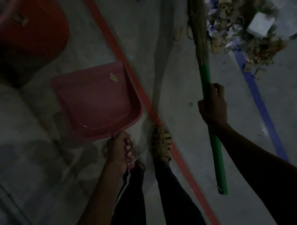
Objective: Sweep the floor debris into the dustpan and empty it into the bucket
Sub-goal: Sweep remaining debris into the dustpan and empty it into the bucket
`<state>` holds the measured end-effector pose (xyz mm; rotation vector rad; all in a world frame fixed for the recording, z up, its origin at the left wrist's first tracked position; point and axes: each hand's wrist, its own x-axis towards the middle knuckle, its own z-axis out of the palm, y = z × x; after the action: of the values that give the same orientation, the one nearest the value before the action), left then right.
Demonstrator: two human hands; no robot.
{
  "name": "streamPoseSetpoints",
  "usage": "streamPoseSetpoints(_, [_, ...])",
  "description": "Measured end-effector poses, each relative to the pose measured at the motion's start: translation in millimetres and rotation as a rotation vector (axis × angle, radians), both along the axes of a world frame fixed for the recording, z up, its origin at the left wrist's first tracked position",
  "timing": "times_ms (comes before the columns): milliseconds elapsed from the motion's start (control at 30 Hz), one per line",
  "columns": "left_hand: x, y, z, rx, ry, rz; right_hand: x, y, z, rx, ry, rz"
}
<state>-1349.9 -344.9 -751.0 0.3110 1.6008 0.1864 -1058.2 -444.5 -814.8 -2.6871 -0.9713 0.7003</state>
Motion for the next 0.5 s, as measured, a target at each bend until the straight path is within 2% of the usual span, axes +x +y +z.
streamPoseSetpoints(167, [41,17,9,0.032,-0.008,-0.022,16,-11,-3,0.026,0.102,0.082])
streamPoseSetpoints(300, [79,43,19,0.082,-0.023,-0.053,47,3,-8,-0.032,0.207,-0.069])
streamPoseSetpoints(400, [107,71,20,0.118,-0.055,-0.063,69,13,1,-0.003,0.185,-0.184])
streamPoseSetpoints(500, [129,105,18,0.159,-0.083,-0.032,91,34,11,0.081,0.084,-0.202])
